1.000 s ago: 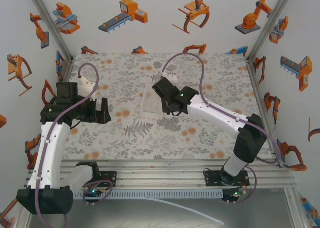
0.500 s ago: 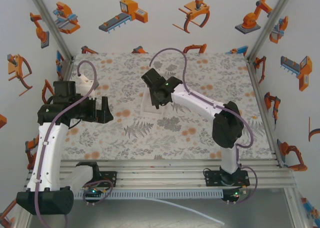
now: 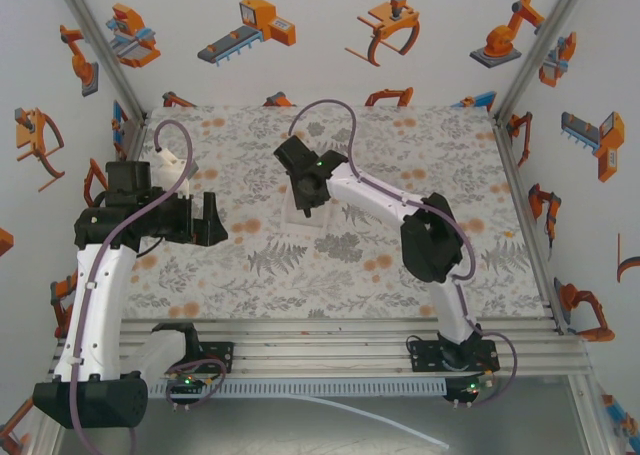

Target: Put the screwdriver in the bin

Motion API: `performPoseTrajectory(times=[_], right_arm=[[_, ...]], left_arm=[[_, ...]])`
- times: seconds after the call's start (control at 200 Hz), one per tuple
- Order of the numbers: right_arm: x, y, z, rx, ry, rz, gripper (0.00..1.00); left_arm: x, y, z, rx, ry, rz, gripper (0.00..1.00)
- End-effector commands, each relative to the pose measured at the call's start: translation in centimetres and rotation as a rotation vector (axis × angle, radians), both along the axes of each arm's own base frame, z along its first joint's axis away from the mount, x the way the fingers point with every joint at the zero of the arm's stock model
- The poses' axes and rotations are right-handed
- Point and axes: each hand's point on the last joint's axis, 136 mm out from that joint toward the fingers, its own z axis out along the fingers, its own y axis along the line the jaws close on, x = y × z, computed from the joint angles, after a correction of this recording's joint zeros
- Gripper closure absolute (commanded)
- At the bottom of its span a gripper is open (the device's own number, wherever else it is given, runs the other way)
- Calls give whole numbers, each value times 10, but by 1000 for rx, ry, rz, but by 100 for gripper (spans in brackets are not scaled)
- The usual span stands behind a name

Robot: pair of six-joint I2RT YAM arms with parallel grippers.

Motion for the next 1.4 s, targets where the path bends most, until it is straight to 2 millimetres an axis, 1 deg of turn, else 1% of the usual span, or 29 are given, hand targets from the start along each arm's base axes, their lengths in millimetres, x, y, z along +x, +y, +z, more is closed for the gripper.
performPoseTrajectory(times=[0.0,0.19,0.381,0.571,0.916,1.066,1.202,1.392], right_arm=[[3,-3,-2,-36,6,19,76],[8,-5,-10,-58,9,15,75],[9,-1,-27,-75,39,16,75],[11,-3,-34,-97,35,12,74],[15,-3,-53,-137,45,16,73],[16,-2,-59,-140,52,17,72],[15,-3,-65,-149,62,18,70],[14,-4,-68,-156,65,17,68]], left_arm=[[-4,-3,2,-23,6,-9,3],[-3,-3,1,-30,8,-8,3],[-3,-2,2,-35,7,2,3],[-1,-1,7,-44,-2,11,3],[1,-1,6,-63,5,21,3],[2,0,7,-65,2,25,3],[1,1,4,-67,12,27,3],[1,1,5,-67,7,28,3]])
